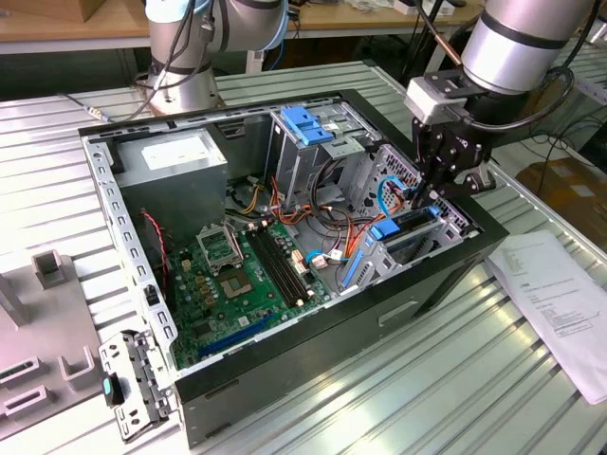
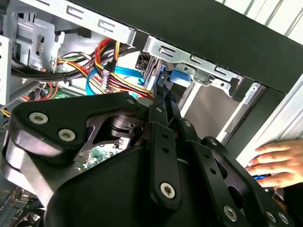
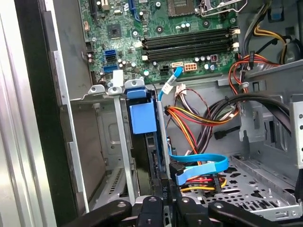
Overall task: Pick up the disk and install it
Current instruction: 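Insert the first disk wire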
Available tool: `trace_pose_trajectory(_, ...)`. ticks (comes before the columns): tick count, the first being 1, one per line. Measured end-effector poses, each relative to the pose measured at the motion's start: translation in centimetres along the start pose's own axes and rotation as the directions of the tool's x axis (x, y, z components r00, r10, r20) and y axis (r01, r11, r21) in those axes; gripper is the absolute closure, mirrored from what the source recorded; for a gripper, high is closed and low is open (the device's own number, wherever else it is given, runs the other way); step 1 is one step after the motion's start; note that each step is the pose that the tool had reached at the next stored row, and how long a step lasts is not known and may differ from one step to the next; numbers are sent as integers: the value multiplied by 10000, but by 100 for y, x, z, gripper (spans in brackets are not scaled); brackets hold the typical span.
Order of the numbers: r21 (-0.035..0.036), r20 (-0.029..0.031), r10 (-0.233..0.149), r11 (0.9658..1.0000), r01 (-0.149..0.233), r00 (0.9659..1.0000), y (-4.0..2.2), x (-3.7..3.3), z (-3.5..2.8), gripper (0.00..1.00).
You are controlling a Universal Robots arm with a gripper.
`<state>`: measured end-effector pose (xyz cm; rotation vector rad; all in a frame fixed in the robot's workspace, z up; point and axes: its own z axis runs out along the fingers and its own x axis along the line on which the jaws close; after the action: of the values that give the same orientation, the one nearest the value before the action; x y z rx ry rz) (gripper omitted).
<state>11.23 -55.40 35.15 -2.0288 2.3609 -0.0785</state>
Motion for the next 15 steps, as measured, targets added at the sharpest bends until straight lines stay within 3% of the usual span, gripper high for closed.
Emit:
trace_pose_trajectory(2,-1,21,-60,10000,60,10000,3,31,11,83)
trace_pose_trajectory(4,6,44,-498,9988,498,9988,5,31,17,83)
trace_pose_trajectory(8,25,92,-524,9986,524,9986,26,45,34,83)
trace_pose_trajectory(13,8,263,-514,9987,514,9983,25,65,61,83)
trace_pose_trajectory(15,9,264,-527,9986,527,9983,23,67,41,83)
